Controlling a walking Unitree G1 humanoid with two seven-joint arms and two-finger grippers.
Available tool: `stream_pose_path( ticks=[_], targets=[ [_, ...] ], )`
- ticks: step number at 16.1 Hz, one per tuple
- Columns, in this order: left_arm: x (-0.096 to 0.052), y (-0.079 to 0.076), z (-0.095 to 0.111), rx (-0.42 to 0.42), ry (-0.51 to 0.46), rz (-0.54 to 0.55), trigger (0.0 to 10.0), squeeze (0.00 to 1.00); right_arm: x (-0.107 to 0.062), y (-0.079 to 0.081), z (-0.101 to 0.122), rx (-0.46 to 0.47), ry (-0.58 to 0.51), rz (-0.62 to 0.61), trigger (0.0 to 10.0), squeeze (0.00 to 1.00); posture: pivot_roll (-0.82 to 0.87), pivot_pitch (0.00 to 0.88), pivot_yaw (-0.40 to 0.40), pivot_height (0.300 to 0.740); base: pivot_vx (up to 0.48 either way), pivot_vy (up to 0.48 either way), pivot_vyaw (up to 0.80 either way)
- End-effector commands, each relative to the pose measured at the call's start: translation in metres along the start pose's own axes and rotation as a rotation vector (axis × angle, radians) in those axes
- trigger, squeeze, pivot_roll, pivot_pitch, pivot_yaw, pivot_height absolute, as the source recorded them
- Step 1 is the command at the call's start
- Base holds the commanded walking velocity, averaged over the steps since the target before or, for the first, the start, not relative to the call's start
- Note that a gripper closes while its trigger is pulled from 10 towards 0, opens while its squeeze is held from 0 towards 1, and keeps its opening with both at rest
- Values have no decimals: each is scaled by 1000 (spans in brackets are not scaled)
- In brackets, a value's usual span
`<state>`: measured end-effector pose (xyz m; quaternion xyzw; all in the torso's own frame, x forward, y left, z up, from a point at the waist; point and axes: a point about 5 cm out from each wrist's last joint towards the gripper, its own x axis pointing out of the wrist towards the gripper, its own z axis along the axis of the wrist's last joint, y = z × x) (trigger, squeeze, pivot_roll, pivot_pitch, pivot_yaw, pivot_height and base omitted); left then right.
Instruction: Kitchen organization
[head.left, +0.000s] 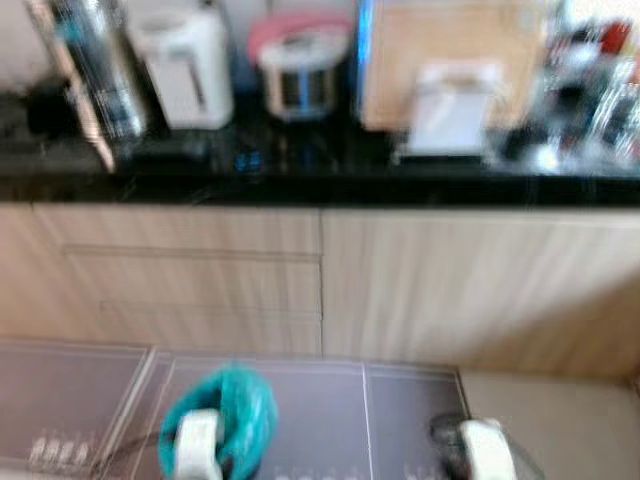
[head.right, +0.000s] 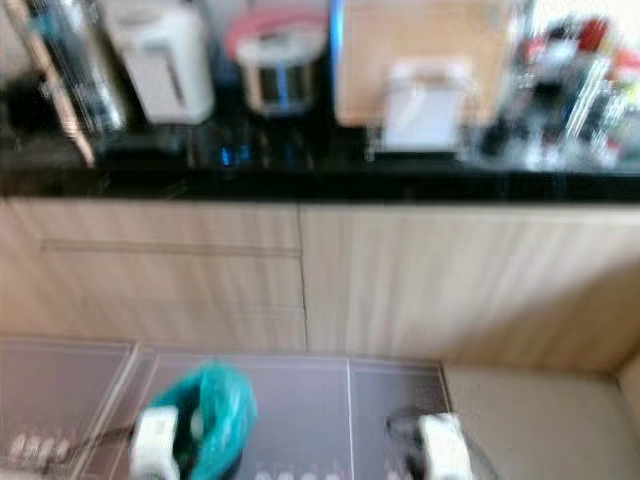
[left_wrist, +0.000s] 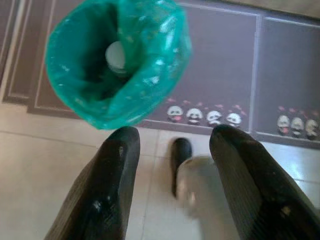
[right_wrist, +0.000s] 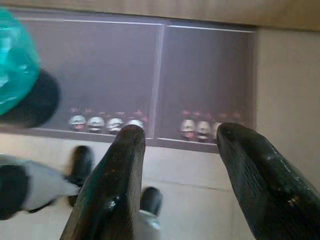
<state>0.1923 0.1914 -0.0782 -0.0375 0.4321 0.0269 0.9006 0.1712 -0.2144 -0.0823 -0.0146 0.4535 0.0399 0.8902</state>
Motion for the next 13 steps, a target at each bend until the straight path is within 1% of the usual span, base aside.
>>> stream_pose_path(
  ticks=[1,5,13],
  targets=[
    [0,-3,0,-12,-2,-7,10000,0,-2,-6,-2,7,1,-17,10000,0,69,0,16,740,0,0,0],
    [1,-4,0,-17,3,-20,10000,0,-2,-6,-2,11,0,-17,10000,0,70,0,16,740,0,0,0],
    [1,-4,0,2,8,-14,10000,0,-2,-7,-1,8,0,-14,10000,0,70,0,13,740,0,0,0]
  ],
)
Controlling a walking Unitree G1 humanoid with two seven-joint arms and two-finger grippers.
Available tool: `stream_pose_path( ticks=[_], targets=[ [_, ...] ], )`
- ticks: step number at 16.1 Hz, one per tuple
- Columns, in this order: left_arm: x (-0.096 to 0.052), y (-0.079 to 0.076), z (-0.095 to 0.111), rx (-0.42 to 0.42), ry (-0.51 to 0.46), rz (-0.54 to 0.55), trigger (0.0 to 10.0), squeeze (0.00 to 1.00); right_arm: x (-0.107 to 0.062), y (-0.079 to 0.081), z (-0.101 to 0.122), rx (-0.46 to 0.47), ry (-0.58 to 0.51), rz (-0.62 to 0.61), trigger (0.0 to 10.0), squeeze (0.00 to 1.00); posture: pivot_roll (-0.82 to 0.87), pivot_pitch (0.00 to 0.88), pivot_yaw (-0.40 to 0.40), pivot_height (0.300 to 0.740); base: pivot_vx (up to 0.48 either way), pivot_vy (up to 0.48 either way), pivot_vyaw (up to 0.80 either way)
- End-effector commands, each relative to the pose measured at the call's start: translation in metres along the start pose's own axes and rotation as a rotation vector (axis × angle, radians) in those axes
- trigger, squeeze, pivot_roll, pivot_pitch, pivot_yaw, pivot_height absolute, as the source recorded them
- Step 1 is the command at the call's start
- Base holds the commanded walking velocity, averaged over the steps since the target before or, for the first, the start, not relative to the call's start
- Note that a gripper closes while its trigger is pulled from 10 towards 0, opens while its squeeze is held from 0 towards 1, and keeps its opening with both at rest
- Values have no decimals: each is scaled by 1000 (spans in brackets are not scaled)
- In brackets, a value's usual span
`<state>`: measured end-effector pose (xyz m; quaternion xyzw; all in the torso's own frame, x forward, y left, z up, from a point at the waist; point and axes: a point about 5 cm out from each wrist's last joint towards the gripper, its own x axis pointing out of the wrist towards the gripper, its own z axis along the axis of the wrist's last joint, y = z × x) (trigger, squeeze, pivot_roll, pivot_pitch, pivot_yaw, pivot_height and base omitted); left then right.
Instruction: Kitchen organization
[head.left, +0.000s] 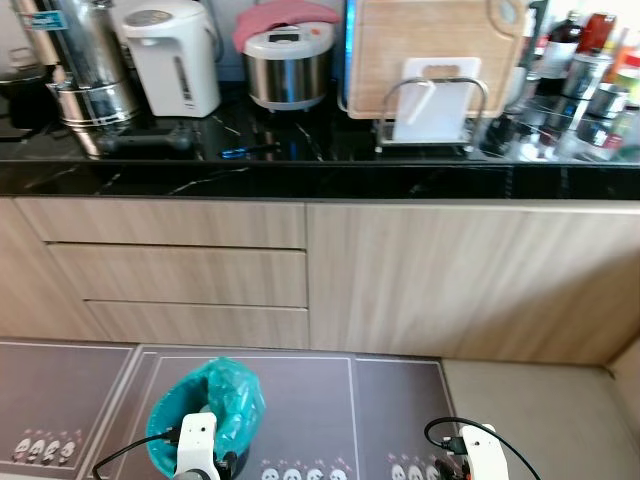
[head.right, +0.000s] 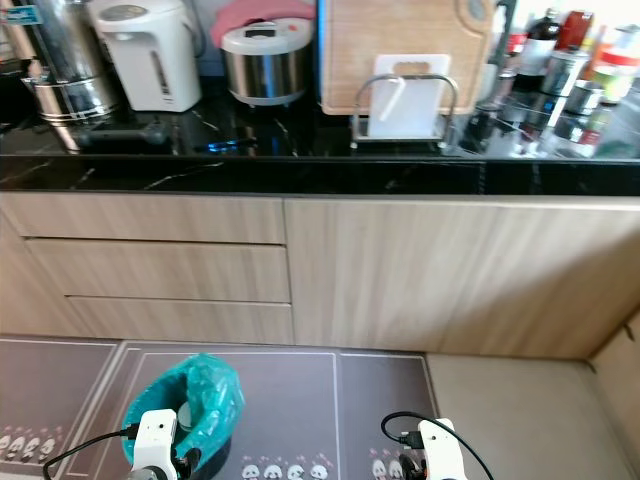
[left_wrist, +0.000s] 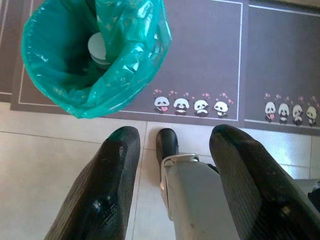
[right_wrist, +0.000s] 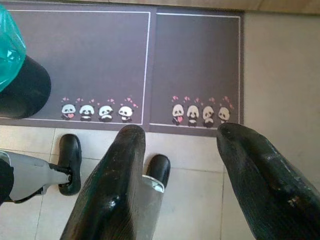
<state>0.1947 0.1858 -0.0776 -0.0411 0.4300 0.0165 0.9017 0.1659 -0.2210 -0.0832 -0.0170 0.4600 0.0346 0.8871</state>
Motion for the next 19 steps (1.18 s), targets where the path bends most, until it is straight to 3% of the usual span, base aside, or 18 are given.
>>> stream_pose_path(
  ticks=[1,7,11,19],
  targets=[
    [0,2,-2,3,14,8,10000,0,0,-1,4,8,-15,-3,10000,0,69,0,13,740,0,0,0],
    [0,2,-2,13,17,17,10000,0,0,-1,4,12,-14,-1,10000,0,68,0,12,740,0,-127,0],
    [0,2,-2,17,23,23,10000,0,1,-1,4,8,-12,1,10000,0,68,0,12,740,297,-248,0],
    [0,2,-2,9,26,23,10000,0,1,-1,5,4,-9,4,10000,0,68,0,10,740,360,0,0]
  ],
)
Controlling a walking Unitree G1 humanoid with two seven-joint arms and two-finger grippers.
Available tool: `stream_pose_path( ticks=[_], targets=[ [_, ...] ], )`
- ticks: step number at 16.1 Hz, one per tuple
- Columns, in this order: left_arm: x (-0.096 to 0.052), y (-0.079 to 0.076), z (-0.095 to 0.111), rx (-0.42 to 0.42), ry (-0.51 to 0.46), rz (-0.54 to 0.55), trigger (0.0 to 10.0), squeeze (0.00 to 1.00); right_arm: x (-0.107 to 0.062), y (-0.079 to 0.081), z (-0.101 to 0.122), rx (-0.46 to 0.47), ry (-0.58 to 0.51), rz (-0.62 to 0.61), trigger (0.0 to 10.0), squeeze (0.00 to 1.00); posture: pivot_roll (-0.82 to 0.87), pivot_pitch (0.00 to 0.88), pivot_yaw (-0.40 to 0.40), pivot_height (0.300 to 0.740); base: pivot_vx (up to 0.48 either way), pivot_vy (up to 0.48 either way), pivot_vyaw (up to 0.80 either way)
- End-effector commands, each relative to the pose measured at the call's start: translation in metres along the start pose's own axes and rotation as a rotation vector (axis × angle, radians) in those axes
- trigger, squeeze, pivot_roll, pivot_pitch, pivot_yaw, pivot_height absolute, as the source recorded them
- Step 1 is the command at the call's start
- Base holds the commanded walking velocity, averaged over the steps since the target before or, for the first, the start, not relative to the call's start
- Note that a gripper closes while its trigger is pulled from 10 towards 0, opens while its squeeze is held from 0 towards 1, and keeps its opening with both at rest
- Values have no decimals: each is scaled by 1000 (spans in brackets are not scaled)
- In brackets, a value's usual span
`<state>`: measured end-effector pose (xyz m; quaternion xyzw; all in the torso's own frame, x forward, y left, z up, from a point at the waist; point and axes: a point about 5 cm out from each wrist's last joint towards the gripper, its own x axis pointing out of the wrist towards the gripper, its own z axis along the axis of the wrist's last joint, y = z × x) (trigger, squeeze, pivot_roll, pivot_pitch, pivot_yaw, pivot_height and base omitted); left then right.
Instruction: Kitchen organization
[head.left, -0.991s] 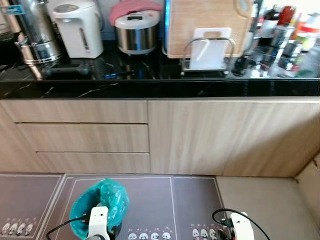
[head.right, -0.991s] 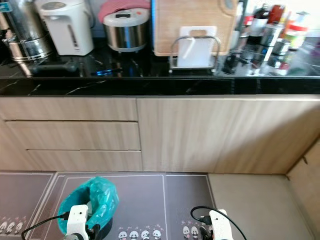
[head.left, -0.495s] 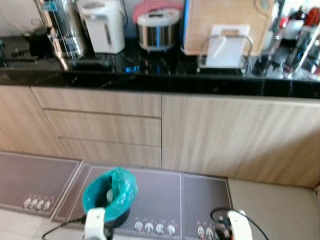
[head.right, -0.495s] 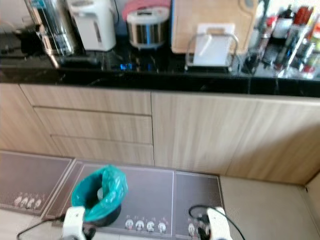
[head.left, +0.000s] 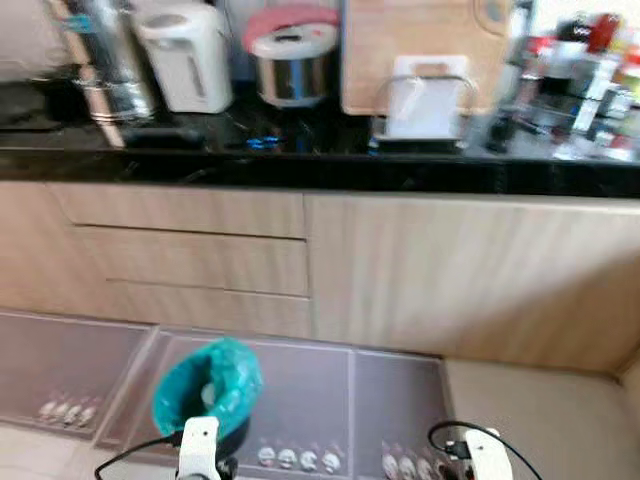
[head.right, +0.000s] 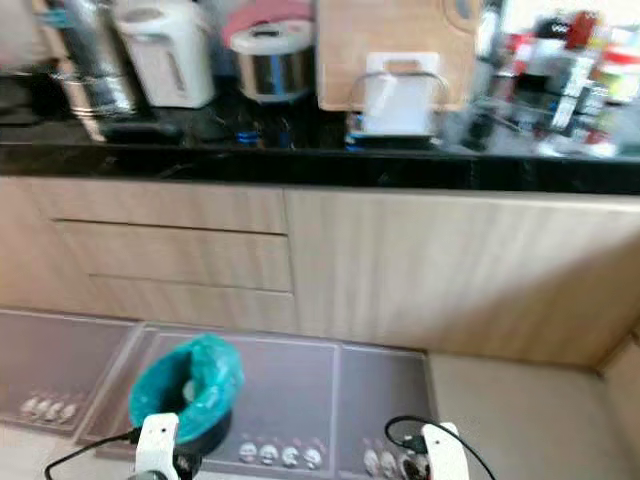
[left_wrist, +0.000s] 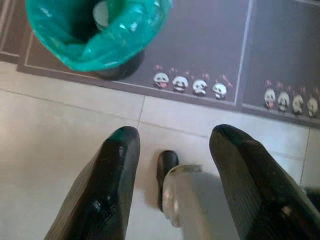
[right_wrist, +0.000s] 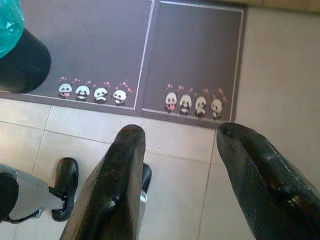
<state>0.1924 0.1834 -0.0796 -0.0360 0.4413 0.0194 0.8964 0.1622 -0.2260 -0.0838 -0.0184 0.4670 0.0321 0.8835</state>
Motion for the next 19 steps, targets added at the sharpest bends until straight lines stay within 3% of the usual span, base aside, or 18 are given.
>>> stream_pose_path(
  ticks=[1,15,19],
  targets=[
    [0,4,1,1,1,13,10000,0,2,4,8,4,-25,9,10000,0,68,0,10,740,360,0,0],
    [0,4,1,13,0,10,10000,0,2,4,8,5,-25,11,10000,0,70,0,8,740,367,-277,0],
    [0,4,2,22,1,5,10000,0,2,4,8,5,-24,12,10000,0,72,0,8,740,0,-416,0]
  ],
)
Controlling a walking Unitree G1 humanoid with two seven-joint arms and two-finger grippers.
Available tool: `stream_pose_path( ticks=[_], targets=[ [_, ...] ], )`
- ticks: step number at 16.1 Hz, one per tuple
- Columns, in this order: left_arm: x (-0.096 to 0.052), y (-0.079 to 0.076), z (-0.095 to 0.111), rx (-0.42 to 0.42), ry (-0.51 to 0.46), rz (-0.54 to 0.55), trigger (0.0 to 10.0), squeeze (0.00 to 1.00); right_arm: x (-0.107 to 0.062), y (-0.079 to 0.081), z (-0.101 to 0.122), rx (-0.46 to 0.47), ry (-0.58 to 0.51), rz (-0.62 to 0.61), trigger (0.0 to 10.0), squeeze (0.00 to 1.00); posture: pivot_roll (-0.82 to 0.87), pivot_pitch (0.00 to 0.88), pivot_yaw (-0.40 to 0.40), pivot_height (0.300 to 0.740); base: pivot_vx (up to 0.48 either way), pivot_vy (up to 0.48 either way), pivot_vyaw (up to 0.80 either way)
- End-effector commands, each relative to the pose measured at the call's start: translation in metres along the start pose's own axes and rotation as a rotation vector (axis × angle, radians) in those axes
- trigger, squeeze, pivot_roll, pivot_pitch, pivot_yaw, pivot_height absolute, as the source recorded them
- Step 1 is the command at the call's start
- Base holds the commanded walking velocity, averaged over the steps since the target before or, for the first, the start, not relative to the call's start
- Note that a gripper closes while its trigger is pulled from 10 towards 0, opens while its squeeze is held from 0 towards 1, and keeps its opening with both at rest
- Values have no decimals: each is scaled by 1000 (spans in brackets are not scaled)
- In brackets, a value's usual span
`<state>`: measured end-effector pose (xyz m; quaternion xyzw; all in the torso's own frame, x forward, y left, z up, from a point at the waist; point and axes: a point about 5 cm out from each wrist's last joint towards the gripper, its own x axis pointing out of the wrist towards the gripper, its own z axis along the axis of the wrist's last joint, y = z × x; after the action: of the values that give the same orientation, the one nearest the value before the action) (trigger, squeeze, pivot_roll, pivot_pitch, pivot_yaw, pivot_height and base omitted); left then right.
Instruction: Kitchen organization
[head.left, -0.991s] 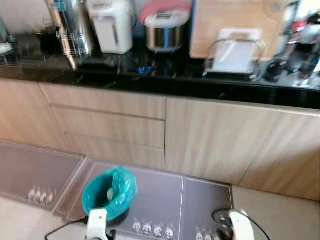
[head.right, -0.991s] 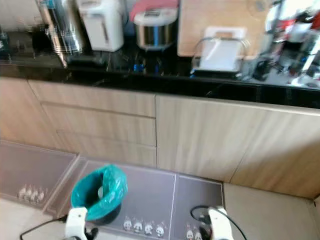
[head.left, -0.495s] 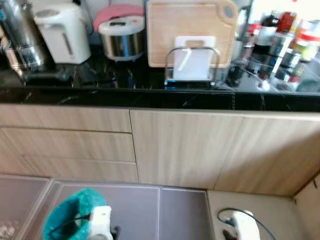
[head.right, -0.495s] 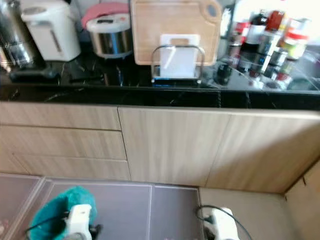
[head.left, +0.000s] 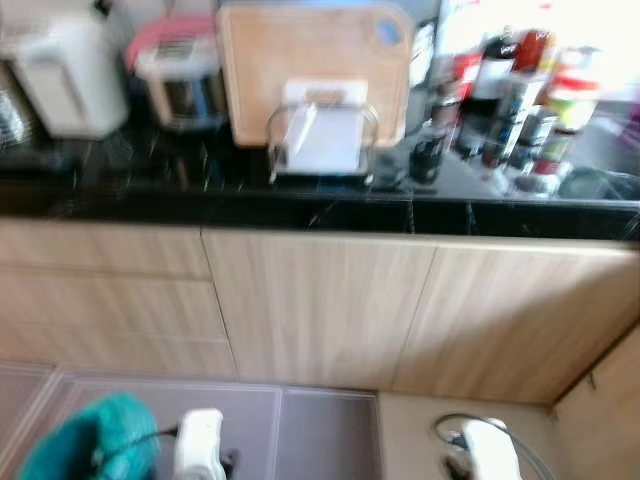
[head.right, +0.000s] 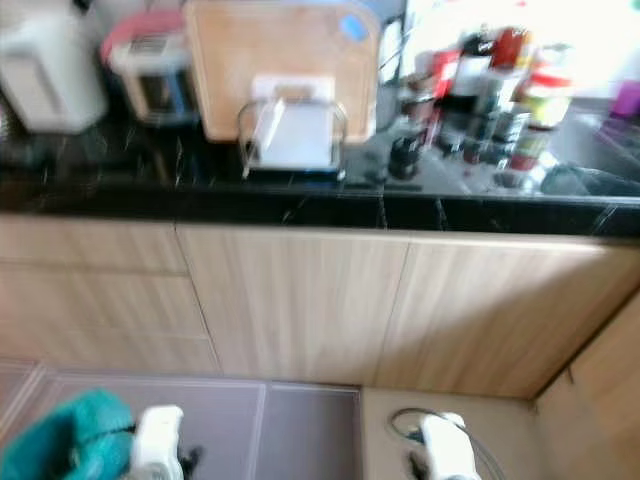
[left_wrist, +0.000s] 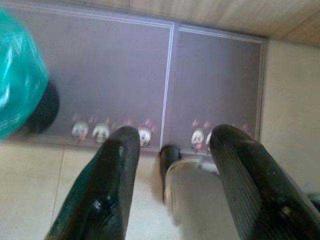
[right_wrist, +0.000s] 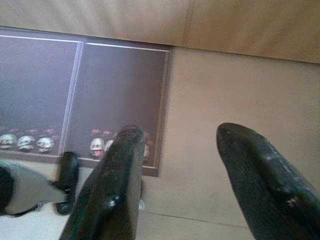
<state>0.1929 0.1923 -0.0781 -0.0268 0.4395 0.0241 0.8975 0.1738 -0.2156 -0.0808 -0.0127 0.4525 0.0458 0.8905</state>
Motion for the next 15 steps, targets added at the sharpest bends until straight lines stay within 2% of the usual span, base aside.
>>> stream_pose_path(
  ticks=[1,5,15],
  targets=[
    [1,-5,0,11,5,-11,10000,0,-2,-6,-4,8,9,-17,10000,0,72,0,8,740,0,-420,0],
    [1,-5,0,11,4,-9,10000,0,-2,-6,-4,8,10,-16,10000,0,72,0,8,740,122,-386,0],
    [0,-4,0,0,0,-1,10000,0,-2,-6,-4,15,6,-21,10000,0,69,0,8,740,0,0,0]
  ],
)
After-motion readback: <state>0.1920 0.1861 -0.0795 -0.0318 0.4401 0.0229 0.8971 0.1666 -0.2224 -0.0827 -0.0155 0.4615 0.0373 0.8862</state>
